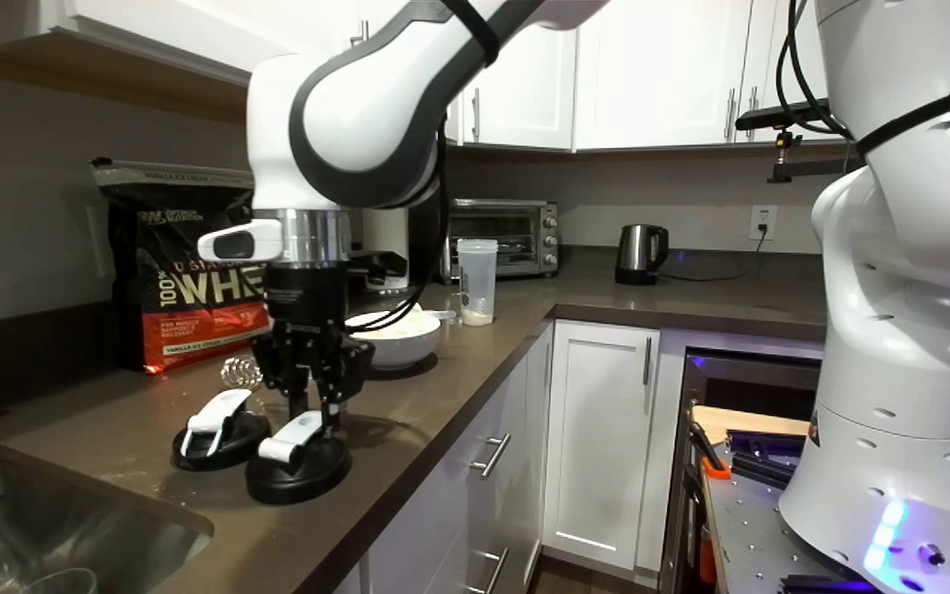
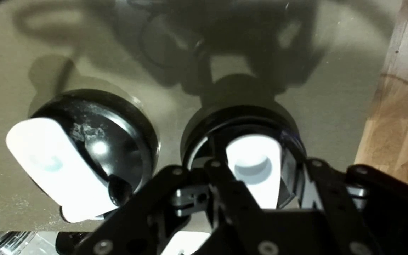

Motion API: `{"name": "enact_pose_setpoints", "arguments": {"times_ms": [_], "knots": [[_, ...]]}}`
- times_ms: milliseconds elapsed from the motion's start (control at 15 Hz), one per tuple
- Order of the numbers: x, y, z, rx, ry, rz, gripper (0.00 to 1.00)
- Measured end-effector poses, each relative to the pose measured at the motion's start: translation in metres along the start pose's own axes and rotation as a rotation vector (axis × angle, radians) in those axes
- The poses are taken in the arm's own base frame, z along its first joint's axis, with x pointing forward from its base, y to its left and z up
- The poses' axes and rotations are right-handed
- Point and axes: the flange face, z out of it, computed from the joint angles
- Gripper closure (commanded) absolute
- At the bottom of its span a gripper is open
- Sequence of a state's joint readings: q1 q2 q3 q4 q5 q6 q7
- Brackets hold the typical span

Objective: Pick up the black lid on the left and place it on top of the bottle on the right

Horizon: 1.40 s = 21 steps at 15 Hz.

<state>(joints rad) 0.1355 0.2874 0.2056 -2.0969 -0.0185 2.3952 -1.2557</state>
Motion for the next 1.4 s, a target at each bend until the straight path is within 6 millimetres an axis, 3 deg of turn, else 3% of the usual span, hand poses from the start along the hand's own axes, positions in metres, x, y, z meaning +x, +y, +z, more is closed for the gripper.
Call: {"name": "enact_pose_setpoints", "arguments": {"times_ms": [333,600,867,1400], "knots": [[-0.001,0.000,-0.002,-0.001,0.000,0.002,0.87],[-0.010,-0.002,-0.018,-0.018,-0.007,0.020,0.87],[-0.039,-0.008,-0.050,-0.029,-0.028,0.090,0.87],[-0.113,-0.019,-0.134,-0.055,-0.066,0.308,0.87]]}}
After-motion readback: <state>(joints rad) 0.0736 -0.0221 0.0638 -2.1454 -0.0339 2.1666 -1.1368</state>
